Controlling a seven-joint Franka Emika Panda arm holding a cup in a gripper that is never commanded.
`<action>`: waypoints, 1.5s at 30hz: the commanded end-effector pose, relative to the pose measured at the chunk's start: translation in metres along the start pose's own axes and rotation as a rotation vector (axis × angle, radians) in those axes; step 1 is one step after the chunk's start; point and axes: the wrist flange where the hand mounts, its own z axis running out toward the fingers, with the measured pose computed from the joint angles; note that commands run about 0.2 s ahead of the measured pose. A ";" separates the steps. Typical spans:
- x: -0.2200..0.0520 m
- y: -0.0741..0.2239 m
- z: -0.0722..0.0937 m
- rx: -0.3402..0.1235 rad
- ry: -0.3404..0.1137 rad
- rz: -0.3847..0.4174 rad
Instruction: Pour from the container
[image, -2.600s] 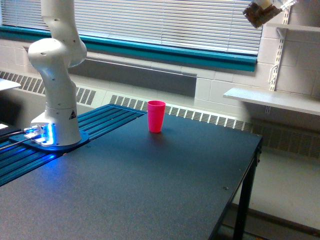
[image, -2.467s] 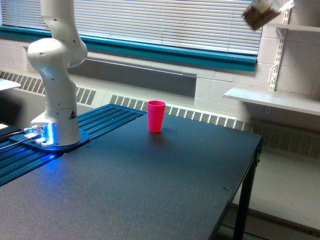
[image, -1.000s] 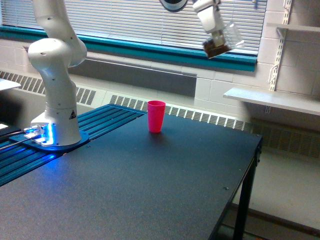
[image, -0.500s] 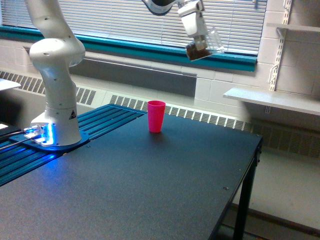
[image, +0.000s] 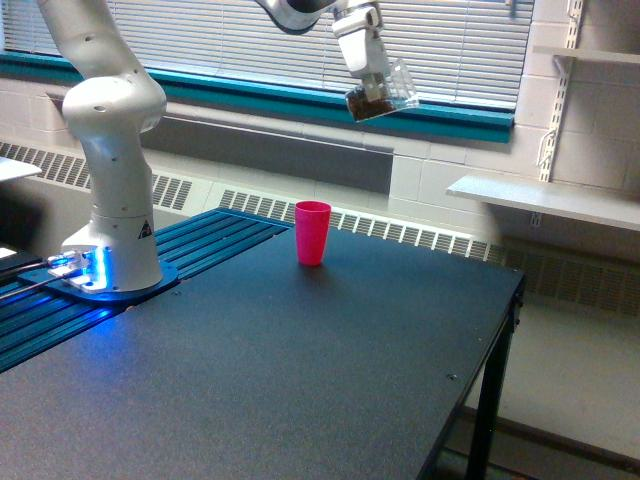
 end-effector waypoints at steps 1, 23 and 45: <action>-0.034 0.000 -0.001 0.002 -0.005 0.038; -0.120 0.040 0.009 -0.070 -0.082 0.119; -0.149 0.065 0.036 -0.093 -0.191 0.206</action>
